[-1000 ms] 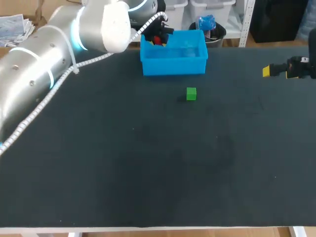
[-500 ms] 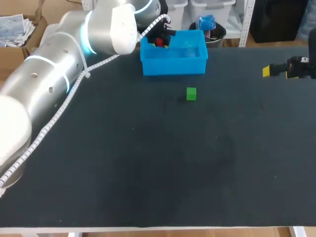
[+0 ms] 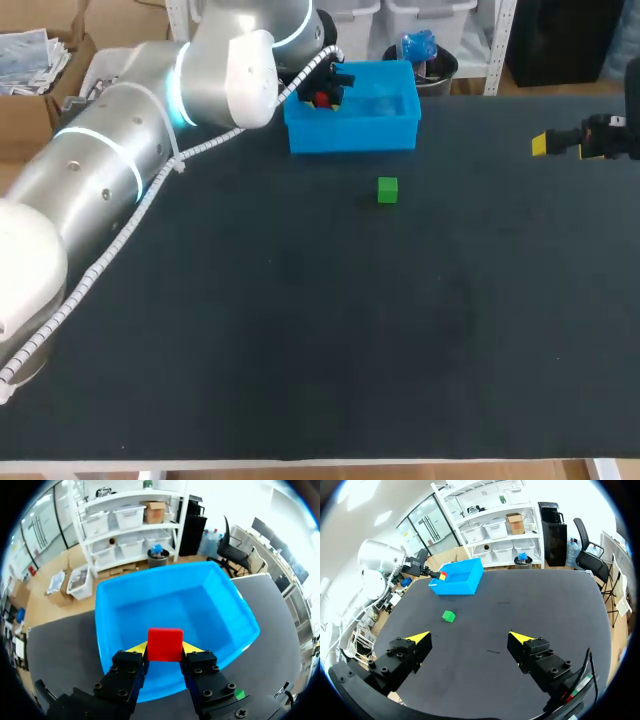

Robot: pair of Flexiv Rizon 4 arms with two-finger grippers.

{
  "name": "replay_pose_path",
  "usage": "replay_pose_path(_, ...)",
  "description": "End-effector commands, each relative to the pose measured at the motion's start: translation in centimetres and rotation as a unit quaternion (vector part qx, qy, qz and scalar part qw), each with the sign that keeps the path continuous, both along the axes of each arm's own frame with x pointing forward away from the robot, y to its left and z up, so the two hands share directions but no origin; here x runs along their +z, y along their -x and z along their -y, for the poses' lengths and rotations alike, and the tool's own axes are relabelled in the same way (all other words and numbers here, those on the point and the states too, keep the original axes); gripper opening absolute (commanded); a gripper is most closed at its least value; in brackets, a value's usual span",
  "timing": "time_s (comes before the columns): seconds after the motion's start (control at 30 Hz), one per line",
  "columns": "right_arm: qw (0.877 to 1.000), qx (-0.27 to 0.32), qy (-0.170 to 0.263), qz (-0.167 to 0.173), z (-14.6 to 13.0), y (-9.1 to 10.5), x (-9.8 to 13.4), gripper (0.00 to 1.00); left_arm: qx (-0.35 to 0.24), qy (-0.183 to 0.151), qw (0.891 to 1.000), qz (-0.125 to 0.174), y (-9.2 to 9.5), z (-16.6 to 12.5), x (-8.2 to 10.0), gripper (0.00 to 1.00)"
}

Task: Use the left arm to pick the red cube and place it into the blue plastic box first, then use the right arm to grasp the green cube and put it into the same blue plastic box after the first action is fully finished.

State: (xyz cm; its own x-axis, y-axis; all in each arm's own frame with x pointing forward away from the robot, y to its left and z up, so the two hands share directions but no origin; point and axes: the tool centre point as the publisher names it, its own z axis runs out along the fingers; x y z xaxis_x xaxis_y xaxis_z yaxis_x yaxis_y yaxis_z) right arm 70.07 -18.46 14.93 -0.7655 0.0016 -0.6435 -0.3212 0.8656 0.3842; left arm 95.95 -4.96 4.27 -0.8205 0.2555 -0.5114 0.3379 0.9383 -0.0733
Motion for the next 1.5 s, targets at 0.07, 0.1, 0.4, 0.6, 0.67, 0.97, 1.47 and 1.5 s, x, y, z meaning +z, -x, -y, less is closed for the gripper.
replay_pose_path(0.07, 1.000, 0.001, 0.000, 0.000, 0.0, 0.0, 0.0, 1.00, -0.010, -0.032, 0.996, -0.085, -2.3, 0.9, 0.2, 1.00)
replay_pose_path(0.1, 1.000, 0.001, 0.000, 0.000, 0.0, 0.0, 0.0, 1.00, -0.010, -0.031, 0.996, -0.085, -2.3, 0.9, 0.2, 1.00)
replay_pose_path(0.4, 1.000, 0.001, 0.000, 0.000, 0.0, 0.0, 0.0, 1.00, -0.007, -0.035, 0.996, -0.079, -2.1, 1.0, 1.2, 1.00)
replay_pose_path(0.6, 1.000, 0.001, 0.000, 0.000, 0.0, 0.0, 0.0, 1.00, -0.020, -0.035, 0.997, -0.060, -1.5, 1.7, 3.5, 1.00)
replay_pose_path(0.67, 1.000, 0.001, 0.000, 0.000, 0.0, 0.0, 0.0, 1.00, -0.024, -0.035, 0.998, -0.055, -1.1, 1.9, 4.6, 1.00)
replay_pose_path(0.97, 1.000, 0.001, 0.000, 0.000, 0.0, 0.0, 0.0, 1.00, -0.037, -0.044, 0.998, -0.027, 2.5, 0.7, 9.0, 1.00)
replay_pose_path(1.47, 1.000, 0.001, 0.000, 0.000, 0.0, 0.0, 0.0, 1.00, -0.052, -0.007, 0.998, -0.022, 12.9, -5.8, 11.4, 1.00)
replay_pose_path(1.5, 1.000, 0.001, 0.000, 0.000, 0.0, 0.0, 0.0, 1.00, -0.052, -0.008, 0.998, -0.017, 13.6, -6.1, 11.3, 1.00)
